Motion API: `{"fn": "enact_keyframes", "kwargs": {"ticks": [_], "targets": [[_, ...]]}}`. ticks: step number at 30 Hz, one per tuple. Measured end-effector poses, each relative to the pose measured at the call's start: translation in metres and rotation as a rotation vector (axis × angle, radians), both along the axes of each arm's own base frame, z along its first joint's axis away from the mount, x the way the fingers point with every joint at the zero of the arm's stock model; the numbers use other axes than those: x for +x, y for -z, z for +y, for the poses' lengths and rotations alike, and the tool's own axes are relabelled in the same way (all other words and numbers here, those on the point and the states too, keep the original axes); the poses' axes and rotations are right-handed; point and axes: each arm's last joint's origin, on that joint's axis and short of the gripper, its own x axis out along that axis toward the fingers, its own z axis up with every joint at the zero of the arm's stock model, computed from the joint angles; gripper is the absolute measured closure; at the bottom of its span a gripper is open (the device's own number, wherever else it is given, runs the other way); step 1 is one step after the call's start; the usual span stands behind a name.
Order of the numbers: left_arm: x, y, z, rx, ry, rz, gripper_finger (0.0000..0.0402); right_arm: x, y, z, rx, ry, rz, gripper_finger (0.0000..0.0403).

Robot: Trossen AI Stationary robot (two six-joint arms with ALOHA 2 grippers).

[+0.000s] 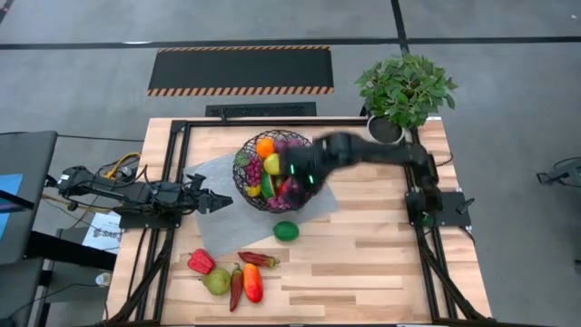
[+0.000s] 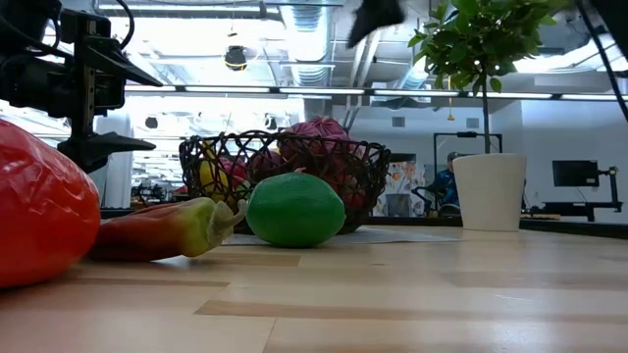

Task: Build produce basket
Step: Put the green lime into the wire basket

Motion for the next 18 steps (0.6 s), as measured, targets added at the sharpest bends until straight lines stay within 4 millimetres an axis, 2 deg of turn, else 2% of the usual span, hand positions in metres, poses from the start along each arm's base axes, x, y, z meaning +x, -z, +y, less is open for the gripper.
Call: {"fn": "enact_keyframes", "kwargs": {"ticks": [4, 7, 13, 18], "targets": [[0.000, 0.000, 0.000, -0.001, -0.001, 0.000, 0.0056, 0.002, 0.014, 0.053, -0.084, -0.063, 0.059, 0.0012], [0.000, 0.000, 0.000, -0.005, -0.003, -0.001, 0.0056, 0.018, 0.038, 0.080, -0.123, -0.074, 0.061, 0.0012], [0.000, 0.000, 0.000, -0.014, -0.003, -0.002, 0.0056, 0.054, 0.095, 0.107, -0.178, -0.110, 0.064, 0.0013], [0.000, 0.000, 0.000, -0.017, 0.003, 0.000, 0.0056, 0.064, 0.128, 0.119, -0.197, -0.135, 0.133, 0.0013]]}}
